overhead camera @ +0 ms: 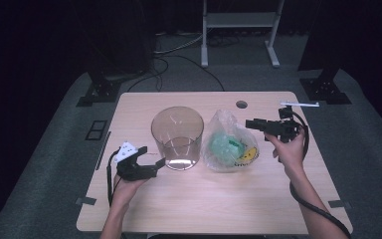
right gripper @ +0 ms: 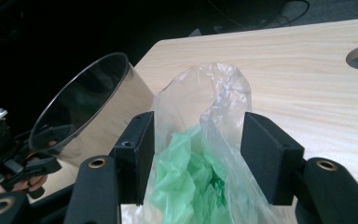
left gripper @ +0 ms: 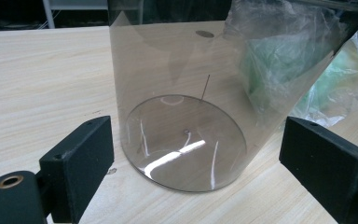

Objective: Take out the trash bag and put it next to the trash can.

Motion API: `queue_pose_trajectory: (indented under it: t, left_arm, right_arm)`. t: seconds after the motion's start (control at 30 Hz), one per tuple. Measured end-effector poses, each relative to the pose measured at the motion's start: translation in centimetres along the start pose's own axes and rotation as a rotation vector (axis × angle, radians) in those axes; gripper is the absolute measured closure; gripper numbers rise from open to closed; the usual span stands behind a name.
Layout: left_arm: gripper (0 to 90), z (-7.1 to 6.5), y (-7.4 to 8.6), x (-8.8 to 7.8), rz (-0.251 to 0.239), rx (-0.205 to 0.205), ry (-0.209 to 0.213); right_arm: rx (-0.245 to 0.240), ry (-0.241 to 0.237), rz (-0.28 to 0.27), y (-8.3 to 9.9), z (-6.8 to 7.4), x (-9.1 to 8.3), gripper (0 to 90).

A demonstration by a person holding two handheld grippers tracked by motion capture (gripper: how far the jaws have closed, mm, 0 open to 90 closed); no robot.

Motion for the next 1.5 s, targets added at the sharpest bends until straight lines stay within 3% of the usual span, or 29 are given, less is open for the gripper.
queue_pose_trajectory:
  t: [0.37,0.83,1.5]
  left_arm:
    - [8.8,-0.1,0.0,0.1,0.001,0.002,0.002]
    - [8.8,-0.1,0.0,0.0,-0.001,0.002,0.000]
    - [8.8,-0.1,0.1,0.1,0.004,0.002,0.002]
  right_arm:
    - [0.004,-0.006,0.006,1.8,-1.5,-1.9,44.5]
    - [-0.066,0.004,0.042,4.5,-2.0,-3.3,43.7]
    - [0.028,-0.048,-0.005,7.6,-4.2,-5.1,43.4]
Point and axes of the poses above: each handheld gripper's, and its own axes: x roughly forward along the jaws, y roughly out of its underside, z roughly to its left, the point moved 1 cm from there along x, roughly forward along the jaws, and after that the axes turned 5 degrees about -z, right-handed, at the moved point
